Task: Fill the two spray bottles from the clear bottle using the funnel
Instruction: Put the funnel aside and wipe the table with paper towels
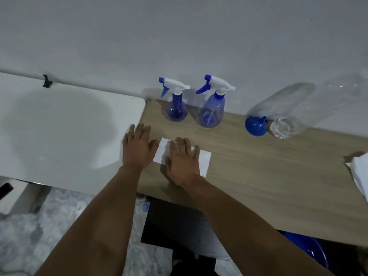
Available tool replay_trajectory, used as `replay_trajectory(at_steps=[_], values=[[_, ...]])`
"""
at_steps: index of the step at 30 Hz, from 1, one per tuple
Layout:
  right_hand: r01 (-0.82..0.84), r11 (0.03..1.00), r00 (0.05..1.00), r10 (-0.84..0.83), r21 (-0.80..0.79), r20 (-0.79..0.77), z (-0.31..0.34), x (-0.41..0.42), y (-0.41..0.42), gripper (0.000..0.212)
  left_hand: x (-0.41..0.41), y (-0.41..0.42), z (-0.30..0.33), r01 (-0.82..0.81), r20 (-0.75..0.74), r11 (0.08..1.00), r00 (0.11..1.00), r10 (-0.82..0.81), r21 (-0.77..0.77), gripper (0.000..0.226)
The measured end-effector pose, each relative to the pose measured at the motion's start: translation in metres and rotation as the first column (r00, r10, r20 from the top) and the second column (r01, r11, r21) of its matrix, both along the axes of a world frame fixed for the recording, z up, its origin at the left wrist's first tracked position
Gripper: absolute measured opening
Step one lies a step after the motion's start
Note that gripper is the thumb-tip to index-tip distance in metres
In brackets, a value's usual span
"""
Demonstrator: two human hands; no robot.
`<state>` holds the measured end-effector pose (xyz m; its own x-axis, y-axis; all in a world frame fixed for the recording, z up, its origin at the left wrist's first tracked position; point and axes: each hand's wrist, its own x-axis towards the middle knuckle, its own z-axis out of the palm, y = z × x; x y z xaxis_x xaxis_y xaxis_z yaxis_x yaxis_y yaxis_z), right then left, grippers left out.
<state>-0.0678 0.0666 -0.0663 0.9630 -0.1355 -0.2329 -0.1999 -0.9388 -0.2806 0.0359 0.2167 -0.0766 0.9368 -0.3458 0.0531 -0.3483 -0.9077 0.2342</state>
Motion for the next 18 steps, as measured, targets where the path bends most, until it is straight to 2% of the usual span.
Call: replay_trajectory(at_steps=[3,6,9,11,14,18], values=[[-0.055,0.998,0.997,0.055,-0.010,-0.049,-0.012,0.001,0.004,0.072,0.005,-0.001,-0.001,0.001,-0.008,0.997,1.000,-0.002,-0.076,0.058],[-0.149,0.989,0.989,0.149,-0.016,-0.013,-0.022,0.014,-0.009,0.074,0.008,-0.002,0.000,-0.010,-0.004,0.989,1.000,0.010,-0.149,0.060],[-0.235,0.971,0.972,0.236,-0.038,0.009,-0.022,0.034,-0.021,0.073,0.010,-0.003,0.001,-0.002,0.010,0.987,1.000,0.004,-0.161,0.064],[-0.228,0.973,0.972,0.229,-0.039,0.043,-0.014,0.039,-0.023,0.071,0.010,-0.003,0.002,0.004,0.011,0.986,1.000,-0.002,-0.167,0.065],[-0.118,0.990,0.990,0.123,-0.075,0.069,-0.006,0.020,-0.016,0.070,0.008,-0.003,0.003,0.011,0.016,0.984,1.000,-0.009,-0.177,0.065],[-0.115,0.992,0.991,0.111,-0.058,-0.068,-0.019,0.000,-0.008,0.079,0.002,-0.005,0.006,0.011,0.007,0.985,1.000,-0.010,-0.172,0.067]])
